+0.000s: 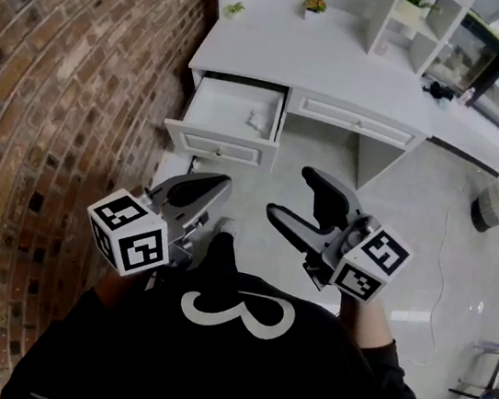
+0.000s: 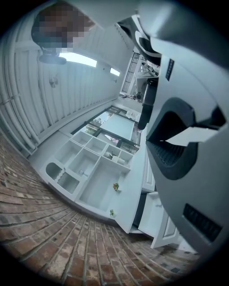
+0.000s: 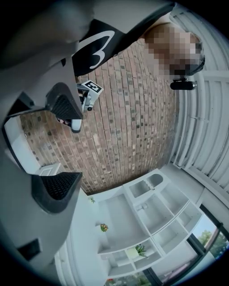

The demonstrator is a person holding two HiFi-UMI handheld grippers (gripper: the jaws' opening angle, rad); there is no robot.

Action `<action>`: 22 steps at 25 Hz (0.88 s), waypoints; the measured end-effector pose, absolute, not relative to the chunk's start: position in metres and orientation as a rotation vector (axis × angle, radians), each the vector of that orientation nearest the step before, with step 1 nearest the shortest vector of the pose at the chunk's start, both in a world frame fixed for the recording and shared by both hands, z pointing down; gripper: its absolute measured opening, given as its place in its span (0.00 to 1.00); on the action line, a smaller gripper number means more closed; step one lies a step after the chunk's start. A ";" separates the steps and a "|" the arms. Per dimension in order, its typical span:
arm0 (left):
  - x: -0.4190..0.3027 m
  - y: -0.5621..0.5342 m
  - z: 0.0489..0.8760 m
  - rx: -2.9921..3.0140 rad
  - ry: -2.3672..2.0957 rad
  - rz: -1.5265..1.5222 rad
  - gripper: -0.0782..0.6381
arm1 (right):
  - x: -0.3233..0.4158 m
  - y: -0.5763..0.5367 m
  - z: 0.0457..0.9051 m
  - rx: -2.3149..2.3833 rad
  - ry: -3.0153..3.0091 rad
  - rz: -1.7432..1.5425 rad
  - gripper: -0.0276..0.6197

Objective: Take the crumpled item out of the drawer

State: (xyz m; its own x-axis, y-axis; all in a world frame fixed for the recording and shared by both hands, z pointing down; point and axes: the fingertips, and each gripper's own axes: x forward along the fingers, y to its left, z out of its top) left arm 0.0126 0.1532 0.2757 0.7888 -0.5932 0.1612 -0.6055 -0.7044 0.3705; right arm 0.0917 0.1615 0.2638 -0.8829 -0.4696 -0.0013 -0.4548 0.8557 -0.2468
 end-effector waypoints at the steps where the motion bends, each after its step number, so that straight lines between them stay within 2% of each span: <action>1: 0.011 0.143 0.278 2.566 -0.900 0.046 0.11 | 0.089 0.151 0.266 -0.745 2.968 -0.380 0.59; 12: -0.009 0.005 0.292 2.513 -0.813 0.112 0.11 | 0.068 0.017 0.287 -0.857 2.958 -0.532 0.60; 22: -0.053 -0.105 0.342 2.399 -0.804 0.173 0.11 | 0.022 -0.088 0.330 -0.890 3.014 -0.698 0.60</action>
State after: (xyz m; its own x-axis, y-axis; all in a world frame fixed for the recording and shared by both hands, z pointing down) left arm -0.0529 -0.1047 0.3420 0.8082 -0.5080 0.2979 -0.5855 -0.6389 0.4991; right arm 0.0222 -0.0880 0.3298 -0.8442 -0.5002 0.1926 -0.5339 0.7533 -0.3840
